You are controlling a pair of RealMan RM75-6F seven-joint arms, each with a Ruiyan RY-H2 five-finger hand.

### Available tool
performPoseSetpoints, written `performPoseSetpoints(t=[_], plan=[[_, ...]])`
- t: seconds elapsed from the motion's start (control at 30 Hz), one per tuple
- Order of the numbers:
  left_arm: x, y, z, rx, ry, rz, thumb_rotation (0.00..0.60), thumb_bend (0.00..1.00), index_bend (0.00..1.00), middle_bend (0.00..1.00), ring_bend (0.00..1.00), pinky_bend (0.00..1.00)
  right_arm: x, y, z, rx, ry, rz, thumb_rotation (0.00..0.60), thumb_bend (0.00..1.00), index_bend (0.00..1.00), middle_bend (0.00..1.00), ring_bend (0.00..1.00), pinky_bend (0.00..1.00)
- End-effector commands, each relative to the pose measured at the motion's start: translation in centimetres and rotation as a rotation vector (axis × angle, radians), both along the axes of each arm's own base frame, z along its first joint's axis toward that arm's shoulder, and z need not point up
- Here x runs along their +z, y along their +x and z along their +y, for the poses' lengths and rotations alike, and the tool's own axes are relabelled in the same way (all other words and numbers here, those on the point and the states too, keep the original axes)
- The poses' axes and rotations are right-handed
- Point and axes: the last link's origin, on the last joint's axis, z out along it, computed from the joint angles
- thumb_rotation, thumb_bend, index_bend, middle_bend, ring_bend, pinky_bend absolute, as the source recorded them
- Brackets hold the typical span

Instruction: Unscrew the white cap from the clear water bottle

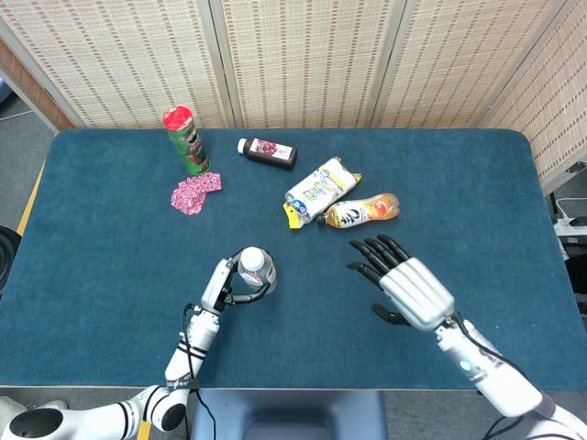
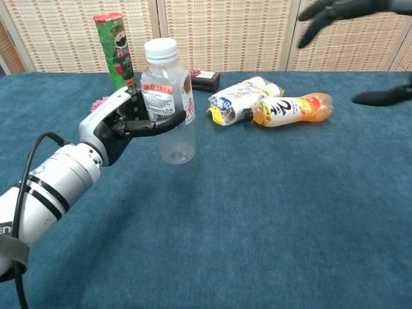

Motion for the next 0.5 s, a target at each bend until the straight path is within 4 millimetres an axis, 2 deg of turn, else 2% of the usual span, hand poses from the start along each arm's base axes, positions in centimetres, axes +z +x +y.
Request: performPoseSetpoints(t=[0.03, 0.13, 0.23, 0.5], plan=[[-0.1, 0.4, -0.8, -0.008, 0.006, 0.035, 0.6, 0.66, 0.75, 0.83, 0.58, 0.51, -1.3, 4.8, -1.6, 0.059, 0.034, -0.007, 0.6, 0.23, 0.23, 0.0, 0.0, 0.0], [-0.3, 0.7, -1.2, -0.017, 0.012, 0.062, 0.6, 0.67, 0.76, 0.83, 0.58, 0.51, -1.7, 6.6, -2.3, 0.059, 0.037, 0.021, 0.6, 0.23, 0.23, 0.0, 0.0, 0.0], [-0.4, 1.0, -1.5, -0.024, 0.014, 0.081, 0.6, 0.67, 0.76, 0.84, 0.58, 0.52, -2.2, 8.1, -2.5, 0.062, 0.037, 0.057, 0.6, 0.28, 0.25, 0.0, 0.0, 0.0], [-0.2, 1.9, -1.6, -0.027, -0.004, 0.084, 0.6, 0.69, 0.76, 0.85, 0.59, 0.54, -3.5, 10.3, -2.0, 0.058, 0.042, 0.112, 0.6, 0.31, 0.3, 0.0, 0.0, 0.0]])
